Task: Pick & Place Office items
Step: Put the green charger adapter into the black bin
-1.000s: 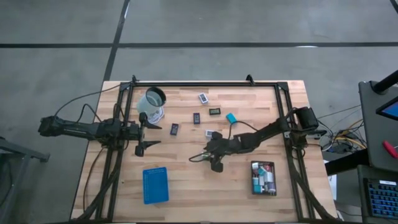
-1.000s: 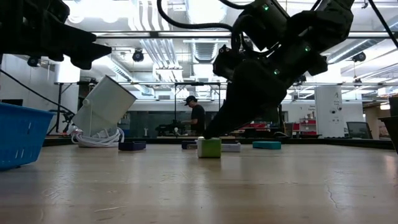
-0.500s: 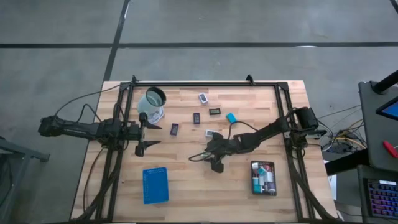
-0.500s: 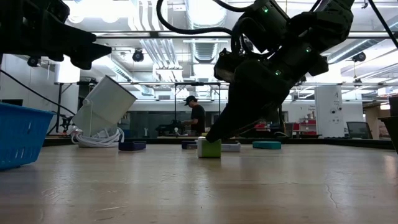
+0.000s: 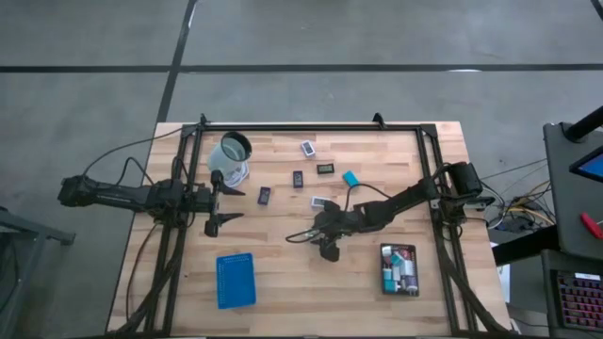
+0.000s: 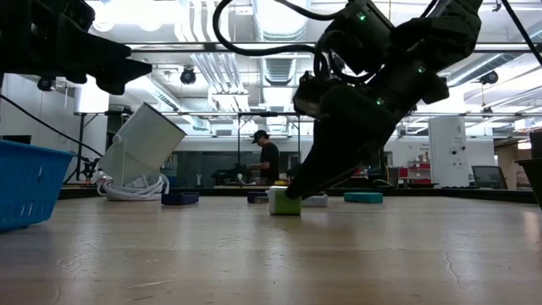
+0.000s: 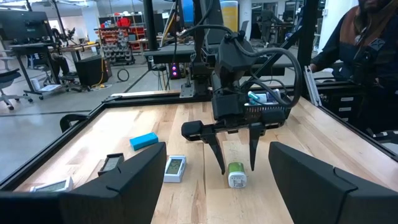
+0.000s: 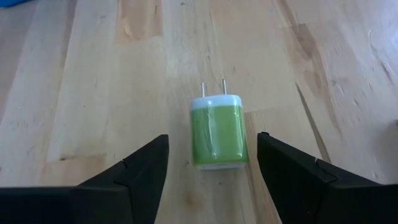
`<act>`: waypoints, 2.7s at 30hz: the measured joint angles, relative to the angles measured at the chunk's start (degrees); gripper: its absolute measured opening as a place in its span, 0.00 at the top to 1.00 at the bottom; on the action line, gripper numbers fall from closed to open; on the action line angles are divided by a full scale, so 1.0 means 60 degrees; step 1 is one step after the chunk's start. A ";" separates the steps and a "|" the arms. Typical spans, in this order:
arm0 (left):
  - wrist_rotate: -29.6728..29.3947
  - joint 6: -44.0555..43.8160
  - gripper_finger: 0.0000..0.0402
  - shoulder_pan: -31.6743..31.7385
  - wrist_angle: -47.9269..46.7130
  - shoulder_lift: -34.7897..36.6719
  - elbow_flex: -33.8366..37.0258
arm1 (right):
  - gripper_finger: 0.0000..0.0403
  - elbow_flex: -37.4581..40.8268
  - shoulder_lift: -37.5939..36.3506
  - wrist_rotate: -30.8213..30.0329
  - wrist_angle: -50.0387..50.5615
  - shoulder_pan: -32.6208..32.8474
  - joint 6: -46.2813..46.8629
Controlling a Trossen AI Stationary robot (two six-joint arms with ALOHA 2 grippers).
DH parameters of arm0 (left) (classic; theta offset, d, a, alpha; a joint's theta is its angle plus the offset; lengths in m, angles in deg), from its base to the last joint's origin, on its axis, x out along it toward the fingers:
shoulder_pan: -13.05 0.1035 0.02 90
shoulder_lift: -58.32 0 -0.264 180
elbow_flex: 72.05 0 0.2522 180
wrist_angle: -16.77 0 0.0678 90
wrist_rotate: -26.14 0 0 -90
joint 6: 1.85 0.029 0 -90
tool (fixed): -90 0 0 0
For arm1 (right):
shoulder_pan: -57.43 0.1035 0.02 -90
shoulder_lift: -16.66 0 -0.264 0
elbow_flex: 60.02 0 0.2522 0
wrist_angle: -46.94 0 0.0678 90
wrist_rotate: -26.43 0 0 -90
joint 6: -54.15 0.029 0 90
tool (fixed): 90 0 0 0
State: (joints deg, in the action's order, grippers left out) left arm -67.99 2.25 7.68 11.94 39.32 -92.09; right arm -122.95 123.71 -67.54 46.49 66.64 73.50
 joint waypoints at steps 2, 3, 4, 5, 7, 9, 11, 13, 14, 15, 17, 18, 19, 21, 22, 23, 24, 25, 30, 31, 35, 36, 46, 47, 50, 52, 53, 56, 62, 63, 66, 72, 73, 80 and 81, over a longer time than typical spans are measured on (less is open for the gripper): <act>0.0001 -0.0002 0.28 -0.0003 0.0000 0.0000 0.0000 | 0.42 0.0000 0.0000 -0.0004 0.0027 0.0000 -0.0001; 0.0000 -0.0001 0.28 -0.0001 0.0000 0.0002 0.0000 | 0.42 0.0000 0.0000 -0.0005 0.0030 0.0000 -0.0001; 0.0000 -0.0002 0.28 -0.0003 0.0000 0.0004 0.0000 | 0.42 0.0000 0.0000 -0.0004 0.0045 0.0000 -0.0001; 0.0000 0.0000 0.28 -0.0003 0.0000 0.0004 0.0000 | 0.42 0.0000 0.0000 -0.0004 0.0070 0.0000 -0.0007; -0.0001 -0.0003 0.28 -0.0003 0.0000 0.0004 0.0000 | 0.42 0.0000 0.0000 -0.0006 0.0095 0.0000 -0.0079; 0.0001 -0.0001 0.28 -0.0003 0.0000 0.0004 0.0000 | 0.43 0.0000 0.0000 -0.0007 0.0101 0.0000 -0.0162; -0.0001 -0.0003 0.28 -0.0002 0.0000 0.0004 0.0000 | 0.45 0.0000 0.0000 -0.0007 0.0118 -0.0007 -0.0213; -0.0001 -0.0001 0.28 -0.0003 0.0000 0.0004 0.0000 | 0.46 0.0000 0.0000 -0.0009 0.0116 -0.0007 -0.0223; -0.0001 0.0000 0.28 -0.0003 0.0000 0.0004 0.0000 | 0.47 0.0000 0.0000 -0.0011 0.0114 -0.0007 -0.0223; 0.0002 -0.0003 0.28 0.0000 0.0000 0.0004 0.0000 | 0.48 0.0000 0.0000 -0.0011 0.0111 -0.0011 -0.0223; 0.0003 -0.0003 0.28 -0.0003 0.0000 0.0004 0.0000 | 0.51 0.0000 0.0000 -0.0011 0.0111 -0.0015 -0.0290; 0.0003 -0.0004 0.28 -0.0003 0.0000 0.0004 0.0000 | 0.53 0.0000 0.0000 -0.0013 0.0109 -0.0018 -0.0415; 0.0003 0.0000 0.28 -0.0002 0.0000 0.0004 0.0000 | 0.54 0.0000 0.0000 -0.0015 0.0102 -0.0018 -0.0549; -0.0001 0.0000 0.28 -0.0003 0.0000 0.0004 0.0000 | 0.58 0.0000 0.0000 -0.0015 0.0100 -0.0018 -0.0656; 0.0001 0.0000 0.28 -0.0001 0.0000 0.0004 0.0000 | 0.60 0.0000 0.0000 -0.0015 0.0100 -0.0018 -0.0668; -0.0001 0.0000 0.28 -0.0001 0.0000 0.0004 0.0000 | 0.62 0.0000 0.0000 -0.0015 0.0100 -0.0018 -0.0682; 0.0003 0.0000 0.28 -0.0003 0.0000 0.0004 0.0000 | 0.64 0.0000 0.0000 -0.0015 0.0094 -0.0018 -0.0681; 0.0000 -0.0002 0.28 -0.0003 0.0000 0.0004 0.0000 | 0.65 0.0000 0.0000 -0.0015 0.0091 -0.0018 -0.0682; 0.0000 0.0000 0.28 0.0000 0.0000 0.0004 0.0000 | 0.70 0.0000 0.0000 -0.0015 0.0067 -0.0018 -0.0678; 0.0000 -0.0001 0.28 -0.0003 0.0000 0.0004 0.0000 | 0.70 0.0000 0.0000 -0.0015 0.0063 -0.0018 -0.0678; 0.0001 -0.0002 0.28 -0.0003 0.0000 0.0004 0.0000 | 0.70 0.0000 0.0000 -0.0013 0.0065 -0.0018 -0.0675; -0.0001 0.0000 0.28 -0.0003 0.0000 0.0004 0.0000 | 0.70 0.0000 0.0000 -0.0012 0.0063 -0.0018 -0.0675; 0.0002 0.0000 0.28 -0.0003 0.0000 0.0004 0.0000 | 0.69 0.0000 0.0000 -0.0015 0.0056 -0.0018 -0.0657; -0.0001 0.0000 0.28 0.0001 0.0000 0.0004 0.0000 | 0.69 0.0000 0.0000 -0.0018 0.0056 -0.0018 -0.0660; 0.0001 -0.0003 0.28 -0.0002 0.0000 0.0000 0.0000 | 0.68 0.0000 -0.0052 -0.0086 0.0059 -0.0018 -0.0660; 0.0002 0.0000 0.28 0.0001 0.0000 0.0000 0.0000 | 0.68 0.0000 -0.0085 -0.0089 0.0056 -0.0018 -0.0686; 0.0002 -0.0002 0.28 -0.0001 0.0001 0.0000 0.0000 | 0.68 0.0000 -0.0100 -0.0091 0.0056 -0.0018 -0.0718; -0.0001 -0.0004 0.28 -0.0003 0.0004 0.0000 0.0000 | 0.68 -0.0004 -0.0134 -0.0091 0.0067 -0.0018 -0.0758; 0.0003 -0.0002 0.28 -0.0001 0.0000 0.0000 0.0000 | 0.68 -0.0018 -0.0684 -0.0199 0.0170 -0.0018 -0.0807; 0.0000 0.0000 0.28 -0.0001 0.0000 0.0000 0.0000 | 0.68 -0.0018 -0.0849 -0.0328 0.0244 -0.0014 -0.0842; 0.0003 0.0000 0.28 -0.0002 0.0004 0.0000 0.0000 | 0.68 -0.0018 -0.1405 -0.0645 0.0413 0.0019 -0.1155; 0.0000 -0.0003 0.28 -0.0003 0.0004 0.0000 0.0000 | 0.68 -0.0015 -0.2735 -0.1446 0.1247 0.0198 -0.1298; 0.0002 -0.0002 0.28 0.0001 0.0004 0.0000 0.0000 | 0.68 -0.0015 -0.2944 -0.1612 0.1341 0.0263 -0.1305; -0.0001 -0.0003 0.28 0.0001 -0.0026 -0.0004 0.0000 | 0.68 0.0051 -0.4224 -0.2890 0.2025 0.0987 -0.2115; 0.0003 0.0000 0.28 -0.0003 -0.0029 -0.0011 0.0000 | 0.68 0.0051 -0.4376 -0.3062 0.2077 0.1121 -0.2201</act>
State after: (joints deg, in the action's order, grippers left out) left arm -67.98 2.25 7.66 11.76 39.25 -92.09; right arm -122.64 97.45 -85.91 58.96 73.37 60.30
